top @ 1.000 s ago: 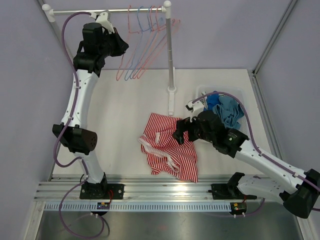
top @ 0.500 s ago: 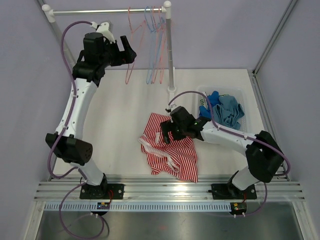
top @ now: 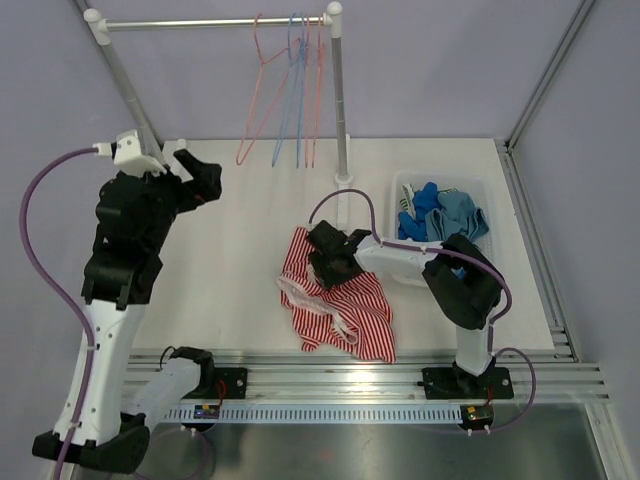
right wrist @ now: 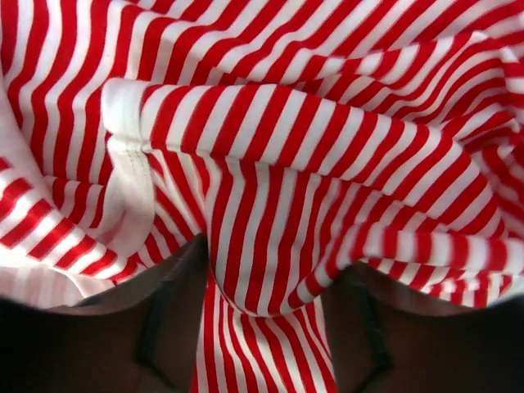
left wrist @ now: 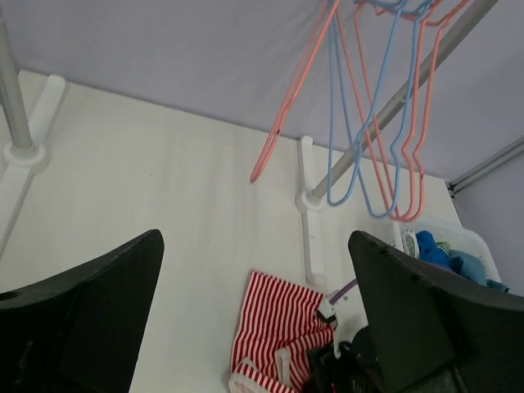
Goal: Remove the tank top from the hanger
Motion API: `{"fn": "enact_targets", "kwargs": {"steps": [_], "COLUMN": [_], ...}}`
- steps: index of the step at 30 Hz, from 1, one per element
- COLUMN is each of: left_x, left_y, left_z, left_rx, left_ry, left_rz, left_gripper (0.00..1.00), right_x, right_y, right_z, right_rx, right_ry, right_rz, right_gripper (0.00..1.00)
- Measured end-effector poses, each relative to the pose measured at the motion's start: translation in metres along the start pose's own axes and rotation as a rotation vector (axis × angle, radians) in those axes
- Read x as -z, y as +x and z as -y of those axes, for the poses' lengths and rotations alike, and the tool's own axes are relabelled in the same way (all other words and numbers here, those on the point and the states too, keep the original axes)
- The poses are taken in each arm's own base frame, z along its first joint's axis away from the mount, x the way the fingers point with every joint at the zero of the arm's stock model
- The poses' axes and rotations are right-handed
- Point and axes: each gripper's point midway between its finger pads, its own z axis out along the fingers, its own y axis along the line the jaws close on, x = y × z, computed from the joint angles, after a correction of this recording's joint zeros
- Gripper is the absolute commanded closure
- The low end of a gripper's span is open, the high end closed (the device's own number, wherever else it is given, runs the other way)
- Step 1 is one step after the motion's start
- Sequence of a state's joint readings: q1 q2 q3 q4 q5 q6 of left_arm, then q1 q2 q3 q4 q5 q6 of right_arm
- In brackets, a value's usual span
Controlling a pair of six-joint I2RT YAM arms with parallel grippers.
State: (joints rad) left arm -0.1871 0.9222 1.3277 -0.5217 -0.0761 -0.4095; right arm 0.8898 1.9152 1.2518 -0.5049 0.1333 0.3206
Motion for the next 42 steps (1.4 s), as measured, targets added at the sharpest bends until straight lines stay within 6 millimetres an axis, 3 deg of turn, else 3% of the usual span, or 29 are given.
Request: {"fn": "enact_targets", "kwargs": {"steps": [1, 6, 11, 14, 18, 22, 26, 32, 36, 38, 40, 42], "left_x": [0.007, 0.034, 0.055, 0.071, 0.086, 0.084, 0.077, 0.076, 0.076, 0.076, 0.076, 0.076], "left_y": [0.008, 0.048, 0.055, 0.051, 0.055, 0.086, 0.124, 0.124, 0.123, 0.122, 0.122, 0.122], "left_z": [-0.004, -0.02, -0.021, -0.022, -0.032, -0.059, -0.079, -0.079, -0.081, -0.082, -0.082, -0.084], "left_rx": [0.01, 0.03, 0.019, -0.013, -0.068, -0.121, -0.157, -0.17, -0.169, -0.168, -0.168, -0.168], "left_ry": [-0.002, -0.009, 0.018, 0.035, 0.024, -0.052, -0.108, -0.105, -0.114, -0.117, -0.12, -0.128], "left_rz": [-0.001, -0.043, -0.043, -0.011, 0.033, -0.004, -0.107, -0.104, -0.1, -0.099, -0.099, -0.096], "left_gripper": [0.01, 0.01, 0.01, 0.01, 0.01, 0.01, 0.01, 0.01, 0.01, 0.01, 0.01, 0.01], "right_x": [0.0, 0.001, 0.022, 0.06, 0.13, 0.211, 0.278, 0.34, 0.352, 0.343, 0.321, 0.28], "right_y": [0.0, -0.003, -0.011, -0.033, -0.076, -0.113, -0.129, -0.135, -0.131, -0.127, -0.126, -0.116], "right_z": [0.0, -0.004, 0.001, 0.011, 0.027, 0.062, 0.112, 0.217, 0.276, 0.29, 0.288, 0.278], "right_rx": [-0.001, 0.001, 0.022, 0.021, -0.011, -0.087, -0.18, -0.353, -0.459, -0.481, -0.482, -0.485], "right_ry": [0.0, -0.019, -0.012, 0.029, 0.086, 0.171, 0.271, 0.494, 0.589, 0.599, 0.553, 0.48], "right_rz": [0.0, 0.005, 0.04, 0.127, 0.312, 0.503, 0.628, 0.756, 0.835, 0.831, 0.81, 0.759], "right_gripper": [0.98, 1.0, 1.0, 1.0, 1.0, 1.0, 1.0, 1.0, 1.0, 1.0, 1.0, 1.0]}}
